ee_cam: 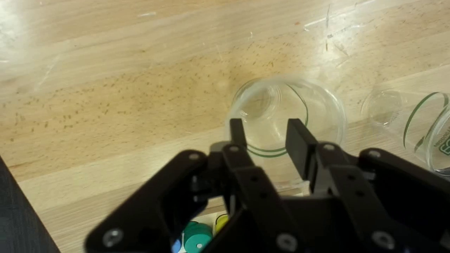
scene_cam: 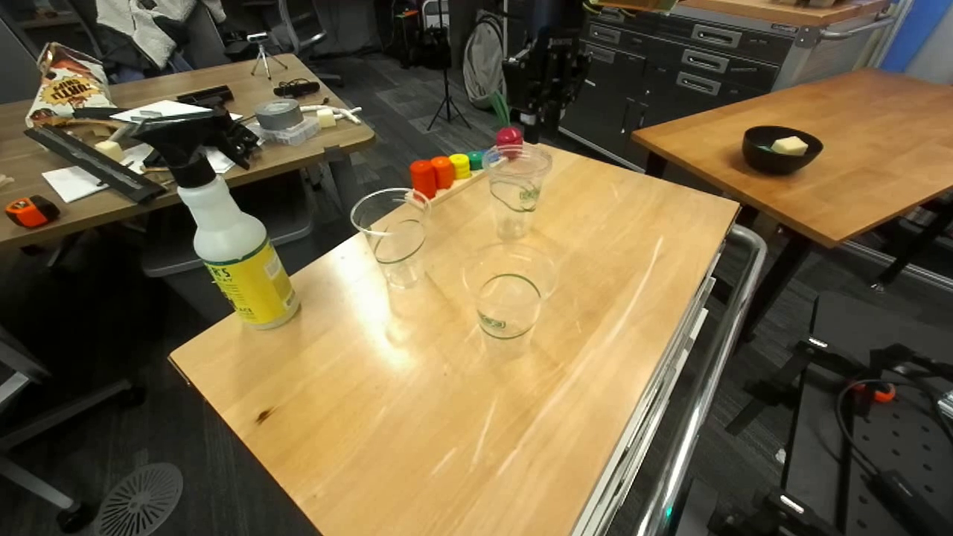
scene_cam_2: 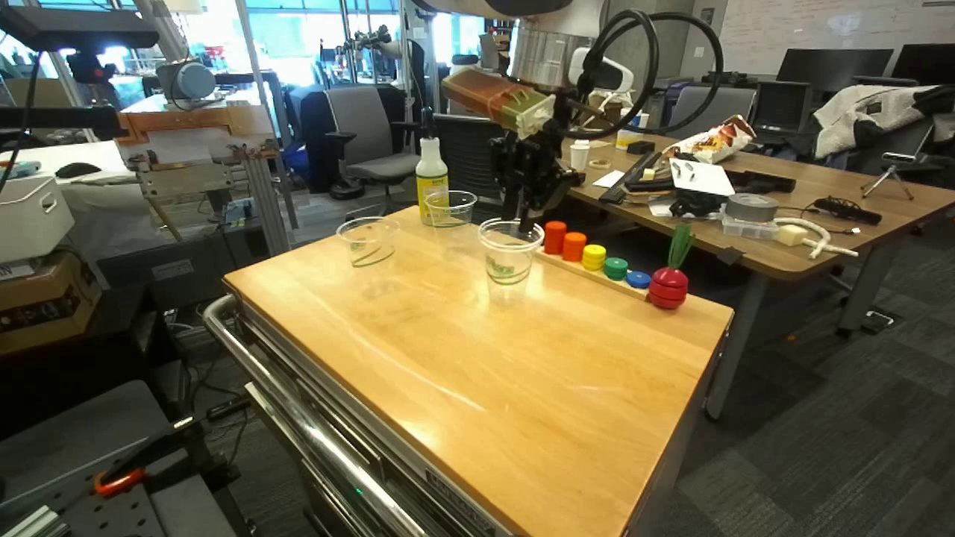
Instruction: Stack the four cups together
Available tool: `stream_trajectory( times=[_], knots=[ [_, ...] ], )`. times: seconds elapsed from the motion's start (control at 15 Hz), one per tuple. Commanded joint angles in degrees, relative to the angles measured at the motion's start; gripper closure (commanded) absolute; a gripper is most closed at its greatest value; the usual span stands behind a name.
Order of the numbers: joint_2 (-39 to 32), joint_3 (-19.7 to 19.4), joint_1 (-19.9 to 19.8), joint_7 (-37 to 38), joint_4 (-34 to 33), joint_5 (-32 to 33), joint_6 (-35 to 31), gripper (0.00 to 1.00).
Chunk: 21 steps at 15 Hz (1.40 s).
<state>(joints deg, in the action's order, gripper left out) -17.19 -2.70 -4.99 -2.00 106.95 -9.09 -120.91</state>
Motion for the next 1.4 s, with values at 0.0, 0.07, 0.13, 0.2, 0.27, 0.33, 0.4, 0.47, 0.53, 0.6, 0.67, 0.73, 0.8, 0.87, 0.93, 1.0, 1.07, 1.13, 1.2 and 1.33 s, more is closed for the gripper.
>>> stream_trajectory(
  times=[0.0, 0.07, 0.13, 0.2, 0.27, 0.33, 0.4, 0.47, 0.53, 0.6, 0.67, 0.73, 0.8, 0.87, 0.93, 1.0, 1.07, 1.13, 1.2, 1.33],
  knots=[
    [1.95, -0.22, 0.20, -0.44, 1.91, 1.79, -2.18, 0.30],
    [2.01, -0.30, 0.22, -0.32, 2.10, 2.33, -2.38, 0.23],
    [1.96, -0.31, 0.22, -0.32, 2.25, 2.67, -2.50, 0.15],
    [1.73, -0.34, 0.30, -0.22, 2.50, 3.12, -2.67, 0.08],
    [1.58, -0.34, 0.34, -0.15, 2.69, 3.46, -2.74, 0.02],
    [1.20, -0.32, 0.41, -0.07, 2.86, 3.80, -2.75, 0.00],
    [0.77, -0.29, 0.46, 0.02, 3.01, 3.99, -2.81, 0.00],
    [0.19, -0.20, 0.48, 0.06, 3.01, 4.04, -2.76, 0.00],
    [-0.34, -0.14, 0.53, 0.16, 2.98, 4.23, -2.88, 0.00],
    [-1.02, -0.06, 0.63, 0.42, 2.82, 4.28, -3.14, 0.00],
    [-1.68, 0.04, 0.70, 0.67, 2.51, 4.08, -3.34, 0.00],
    [-2.51, 0.13, 0.76, 1.05, 2.04, 3.73, -3.75, 0.00],
    [-3.37, 0.19, 0.88, 1.51, 1.39, 3.57, -3.94, 0.09],
    [-4.16, 0.24, 0.95, 1.88, 0.75, 3.44, -4.19, 0.26],
    [-5.06, 0.24, 1.08, 2.36, 0.02, 3.43, -4.65, 0.32],
    [-5.89, 0.24, 1.18, 2.91, -0.76, 3.41, -4.91, 0.42],
    [-6.72, 0.23, 1.29, 3.40, -1.60, 3.47, -5.26, 0.50],
    [-7.39, 0.19, 1.46, 4.04, -2.38, 3.58, -5.52, 0.58],
    [-7.93, 0.16, 1.58, 4.68, -3.12, 3.56, -5.50, 0.66],
    [-8.43, 0.10, 1.85, 5.83, -4.71, 3.88, -2.62, 0.81]
  ],
)
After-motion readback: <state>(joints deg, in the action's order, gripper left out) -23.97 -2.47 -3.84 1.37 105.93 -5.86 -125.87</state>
